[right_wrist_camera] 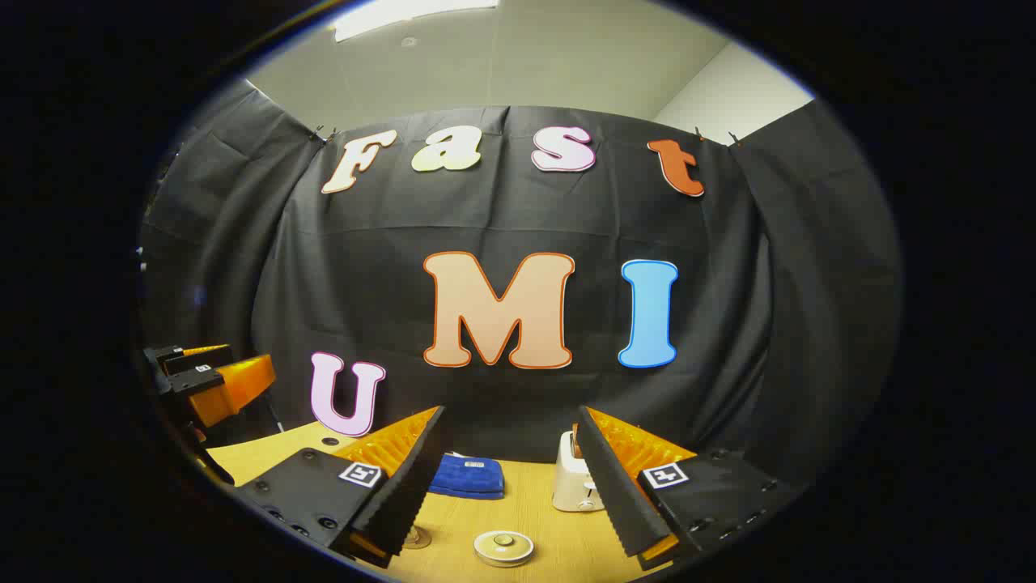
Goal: Open the teacup lid with one hand, grasp the water bottle and pour water into the teacup with the other hand; after pouring, place the water bottle on the coaster and then close the teacup lid.
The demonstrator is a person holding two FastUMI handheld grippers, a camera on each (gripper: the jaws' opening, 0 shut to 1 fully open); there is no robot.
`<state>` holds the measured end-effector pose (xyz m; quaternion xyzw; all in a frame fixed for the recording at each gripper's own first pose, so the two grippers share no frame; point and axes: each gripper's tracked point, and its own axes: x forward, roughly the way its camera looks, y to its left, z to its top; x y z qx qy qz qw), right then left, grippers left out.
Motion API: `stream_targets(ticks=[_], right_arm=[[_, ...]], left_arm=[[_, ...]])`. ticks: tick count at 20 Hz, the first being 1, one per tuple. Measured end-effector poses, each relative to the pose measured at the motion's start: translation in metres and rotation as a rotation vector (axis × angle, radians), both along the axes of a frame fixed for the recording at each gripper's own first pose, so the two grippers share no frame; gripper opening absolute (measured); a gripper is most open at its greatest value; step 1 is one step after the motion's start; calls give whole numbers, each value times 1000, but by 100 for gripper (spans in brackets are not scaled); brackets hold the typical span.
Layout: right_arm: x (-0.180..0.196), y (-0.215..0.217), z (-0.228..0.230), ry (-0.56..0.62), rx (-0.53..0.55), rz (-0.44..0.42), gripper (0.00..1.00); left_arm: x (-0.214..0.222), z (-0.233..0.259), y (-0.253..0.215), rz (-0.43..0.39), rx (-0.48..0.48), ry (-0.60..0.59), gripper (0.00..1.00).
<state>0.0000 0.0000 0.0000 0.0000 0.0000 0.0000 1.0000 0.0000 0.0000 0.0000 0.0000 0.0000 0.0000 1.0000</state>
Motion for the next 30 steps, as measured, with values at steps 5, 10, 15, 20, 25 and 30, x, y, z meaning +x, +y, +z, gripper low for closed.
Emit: stream_targets(ticks=[5, 10, 15, 20, 25, 30], right_arm=[[0, 7, -3, -10, -38, 28, 100], [2, 16, -9, 2, -42, 66, 96], [8, 13, -15, 11, -24, 64, 96], [14, 8, -39, 63, -27, 55, 96], [20, 7, -85, 169, 5, 80, 96], [24, 6, -124, 250, -14, 101, 100]], left_arm=[[4, -5, 4, 22, 21, 12, 94], [6, -6, 5, 15, 30, 23, 94], [8, -6, 8, 24, 39, 21, 93], [6, -3, 11, 31, 48, 15, 95], [1, 3, 11, 29, 68, 3, 94], [-3, 1, 17, 42, 76, 15, 95]])
